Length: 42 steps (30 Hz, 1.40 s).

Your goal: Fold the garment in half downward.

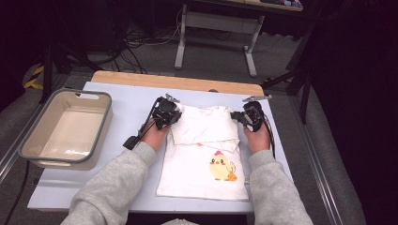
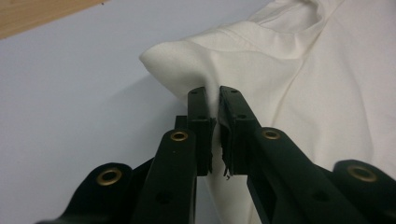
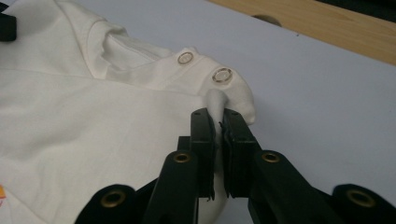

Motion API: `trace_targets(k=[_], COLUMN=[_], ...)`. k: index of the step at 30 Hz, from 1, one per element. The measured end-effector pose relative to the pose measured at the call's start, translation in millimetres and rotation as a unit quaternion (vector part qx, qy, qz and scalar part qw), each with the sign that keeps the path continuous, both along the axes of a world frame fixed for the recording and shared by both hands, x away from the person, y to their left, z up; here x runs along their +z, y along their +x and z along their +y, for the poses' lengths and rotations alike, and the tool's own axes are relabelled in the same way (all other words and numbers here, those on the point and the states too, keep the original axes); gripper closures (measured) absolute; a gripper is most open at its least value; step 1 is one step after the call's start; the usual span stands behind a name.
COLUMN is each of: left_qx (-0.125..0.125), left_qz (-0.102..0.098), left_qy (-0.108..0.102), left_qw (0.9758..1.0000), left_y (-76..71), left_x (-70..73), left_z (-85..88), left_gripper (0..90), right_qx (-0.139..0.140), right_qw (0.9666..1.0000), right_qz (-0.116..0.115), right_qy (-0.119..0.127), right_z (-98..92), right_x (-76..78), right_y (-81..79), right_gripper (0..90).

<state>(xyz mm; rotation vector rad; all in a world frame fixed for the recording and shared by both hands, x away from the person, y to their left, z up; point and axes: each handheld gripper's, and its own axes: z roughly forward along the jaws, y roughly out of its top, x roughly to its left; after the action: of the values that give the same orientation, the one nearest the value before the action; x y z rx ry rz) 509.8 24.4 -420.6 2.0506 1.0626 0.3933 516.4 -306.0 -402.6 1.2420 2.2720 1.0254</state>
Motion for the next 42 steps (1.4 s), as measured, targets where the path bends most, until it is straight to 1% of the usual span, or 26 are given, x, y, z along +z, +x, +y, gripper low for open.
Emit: trace_targets(k=[3, 6, 8, 10, 15, 16, 17, 19, 21, 25, 26, 28, 29, 32, 34, 35, 40, 42], left_qx=[-0.001, 0.000, -0.002, -0.006, -0.018, -0.020, -0.022, -0.028, -0.031, -0.044, -0.048, -0.052, -0.055, -0.065, -0.071, -0.075, -0.090, -0.097], left_qz=[-0.009, -0.023, -0.024, -0.024, -0.031, -0.029, -0.032, -0.036, -0.033, -0.034, -0.033, -0.032, -0.035, -0.026, -0.022, -0.023, -0.011, -0.009], left_qy=[-0.002, -0.004, -0.007, -0.005, 0.006, 0.004, 0.004, -0.002, -0.012, -0.020, -0.025, -0.028, -0.027, -0.036, -0.039, -0.038, -0.043, -0.041], left_qw=[1.0000, 0.9997, 0.9997, 0.9997, 0.9993, 0.9994, 0.9992, 0.9989, 0.9989, 0.9983, 0.9980, 0.9977, 0.9975, 0.9969, 0.9965, 0.9962, 0.9950, 0.9945], left_y=[1.3, 0.7, -0.5, -3.4, -14.3, -16.2, -19.1, -24.5, -30.1, -40.3, -45.1, -50.8, -52.9, -62.9, -69.2, -71.9, -86.3, -92.0], left_x=[6.1, 11.0, 12.6, 14.8, 18.9, 19.2, 20.1, 21.8, 23.1, 25.4, 25.9, 26.4, 26.4, 24.7, 23.1, 22.3, 17.4, 15.7], left_z=[0.3, 0.5, 1.4, 2.2, 4.1, 4.3, 5.5, 8.7, 11.4, 15.2, 16.3, 18.2, 19.3, 22.3, 23.7, 24.6, 28.3, 29.8], left_gripper=[83.4, 83.4, 83.3, 83.4, 83.4, 83.4, 83.4, 83.4, 83.4, 83.4, 83.4, 83.3, 83.3, 83.3, 83.3, 83.3, 83.3, 83.3], right_qx=[-0.003, -0.003, -0.004, -0.003, 0.009, 0.012, 0.015, 0.019, 0.026, 0.036, 0.038, 0.044, 0.048, 0.058, 0.063, 0.065, 0.074, 0.078], right_qw=[0.9999, 0.9997, 0.9995, 0.9995, 0.9990, 0.9989, 0.9987, 0.9984, 0.9979, 0.9974, 0.9972, 0.9965, 0.9962, 0.9955, 0.9952, 0.9950, 0.9943, 0.9939], right_qz=[-0.011, -0.023, -0.027, -0.025, -0.035, -0.035, -0.038, -0.040, -0.045, -0.046, -0.046, -0.050, -0.052, -0.054, -0.052, -0.052, -0.051, -0.050], right_qy=[0.003, 0.008, 0.015, 0.020, 0.027, 0.029, 0.031, 0.036, 0.038, 0.043, 0.045, 0.050, 0.051, 0.052, 0.055, 0.055, 0.058, 0.059], right_z=[-0.3, -1.7, -3.2, -4.0, -5.1, -5.6, -6.0, -7.0, -8.2, -10.4, -10.7, -11.3, -11.5, -13.0, -14.4, -15.0, -16.0, -16.9], right_x=[4.5, 9.2, 12.0, 13.8, 18.2, 19.4, 20.2, 22.3, 23.9, 25.8, 26.2, 27.3, 27.5, 27.0, 26.1, 25.9, 24.0, 22.8], right_y=[-0.3, -1.4, -2.9, -5.3, -15.8, -19.4, -21.6, -27.8, -33.7, -46.5, -49.0, -57.1, -60.8, -71.5, -77.3, -79.2, -95.4, -101.5], right_gripper=[84.2, 84.2, 84.2, 84.2, 84.1, 84.2, 84.1, 84.1, 84.0, 83.9, 83.9, 83.9, 83.9, 83.9, 83.8, 83.8, 83.8, 83.7])
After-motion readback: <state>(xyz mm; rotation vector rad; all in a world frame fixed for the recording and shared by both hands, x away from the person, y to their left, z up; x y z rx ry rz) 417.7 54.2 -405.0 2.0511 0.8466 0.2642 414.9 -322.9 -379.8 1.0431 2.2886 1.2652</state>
